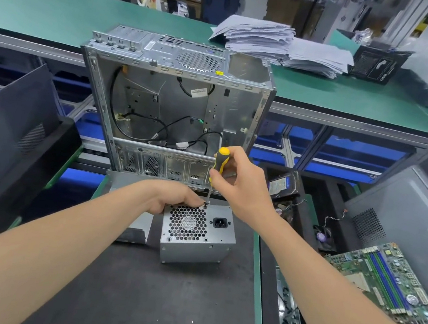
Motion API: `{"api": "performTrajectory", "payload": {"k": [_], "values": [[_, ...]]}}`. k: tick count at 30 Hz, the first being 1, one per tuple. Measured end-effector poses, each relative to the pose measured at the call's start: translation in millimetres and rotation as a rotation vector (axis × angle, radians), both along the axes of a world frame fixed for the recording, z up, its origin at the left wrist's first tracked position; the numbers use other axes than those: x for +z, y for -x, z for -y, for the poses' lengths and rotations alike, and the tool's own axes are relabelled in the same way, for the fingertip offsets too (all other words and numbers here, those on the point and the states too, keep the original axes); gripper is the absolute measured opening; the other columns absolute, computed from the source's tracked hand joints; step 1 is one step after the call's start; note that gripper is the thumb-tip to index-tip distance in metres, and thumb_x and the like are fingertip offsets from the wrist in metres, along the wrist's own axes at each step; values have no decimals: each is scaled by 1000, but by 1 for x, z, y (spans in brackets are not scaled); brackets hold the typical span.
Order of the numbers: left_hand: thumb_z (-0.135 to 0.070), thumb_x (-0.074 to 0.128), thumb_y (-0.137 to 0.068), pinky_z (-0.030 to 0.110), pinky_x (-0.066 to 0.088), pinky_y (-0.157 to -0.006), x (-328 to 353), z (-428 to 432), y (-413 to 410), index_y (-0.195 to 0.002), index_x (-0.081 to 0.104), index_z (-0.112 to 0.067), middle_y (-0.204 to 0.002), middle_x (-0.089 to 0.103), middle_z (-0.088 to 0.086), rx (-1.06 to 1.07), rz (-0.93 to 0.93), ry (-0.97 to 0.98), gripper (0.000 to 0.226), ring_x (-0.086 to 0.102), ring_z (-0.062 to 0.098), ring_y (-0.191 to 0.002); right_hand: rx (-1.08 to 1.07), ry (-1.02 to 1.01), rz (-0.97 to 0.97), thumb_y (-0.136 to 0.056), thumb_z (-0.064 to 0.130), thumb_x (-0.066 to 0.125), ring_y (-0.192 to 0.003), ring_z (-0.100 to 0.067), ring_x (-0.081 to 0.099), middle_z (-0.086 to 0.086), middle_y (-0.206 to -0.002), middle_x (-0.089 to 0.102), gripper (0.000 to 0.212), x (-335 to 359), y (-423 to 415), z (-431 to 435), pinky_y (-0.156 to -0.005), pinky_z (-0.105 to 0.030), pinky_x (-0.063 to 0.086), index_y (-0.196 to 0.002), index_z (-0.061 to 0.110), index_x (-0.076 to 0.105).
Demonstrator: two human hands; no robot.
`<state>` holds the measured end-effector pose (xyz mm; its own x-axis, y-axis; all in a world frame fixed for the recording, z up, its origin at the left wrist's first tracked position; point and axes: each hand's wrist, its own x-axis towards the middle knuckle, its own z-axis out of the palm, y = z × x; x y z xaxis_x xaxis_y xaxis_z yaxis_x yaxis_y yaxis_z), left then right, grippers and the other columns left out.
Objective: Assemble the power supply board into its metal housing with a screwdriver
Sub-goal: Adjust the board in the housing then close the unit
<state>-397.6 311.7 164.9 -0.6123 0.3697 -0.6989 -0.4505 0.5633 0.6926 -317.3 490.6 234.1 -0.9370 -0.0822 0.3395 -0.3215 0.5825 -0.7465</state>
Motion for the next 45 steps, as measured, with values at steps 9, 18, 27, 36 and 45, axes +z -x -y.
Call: {"api": "performTrajectory", "payload": {"k": [9,18,27,36,45], "values": [[-37,68,-98,23,43,-63,4,0,0,-124,67,-21,-115,67,-4,-89,-29,34,30,58,9,-87,74,-114,-14,-98,18,70,-79,-20,66,1,-85,62,22,2,-2,1,-76,-43,57,-110,23,52],[-41,67,-97,35,34,-110,0,1,5,-145,53,-22,-159,40,-1,-130,-53,39,53,34,22,-147,58,-44,-36,-96,17,70,-81,-16,67,4,-89,67,21,4,-2,0,-78,-40,58,-110,20,55],[-37,65,-100,47,24,-124,-4,1,8,-141,57,-24,-160,41,0,-136,-66,35,44,30,23,-151,108,-127,-2,-97,20,68,-84,-17,67,4,-90,66,21,1,1,0,-79,-42,58,-112,23,53],[-35,66,-99,36,29,-115,-7,1,11,-139,62,-25,-161,40,-1,-145,-52,10,41,29,19,-150,226,-263,32,-96,13,66,-87,-26,67,-1,-98,68,40,8,5,-3,-79,-50,57,-125,32,47],[-34,65,-100,31,45,-98,-4,0,9,-119,65,-32,-152,48,-5,-123,-50,35,19,49,8,-127,158,-128,-6,-94,13,67,-87,-18,71,6,-96,71,39,13,7,-2,-78,-45,60,-124,32,50]]}}
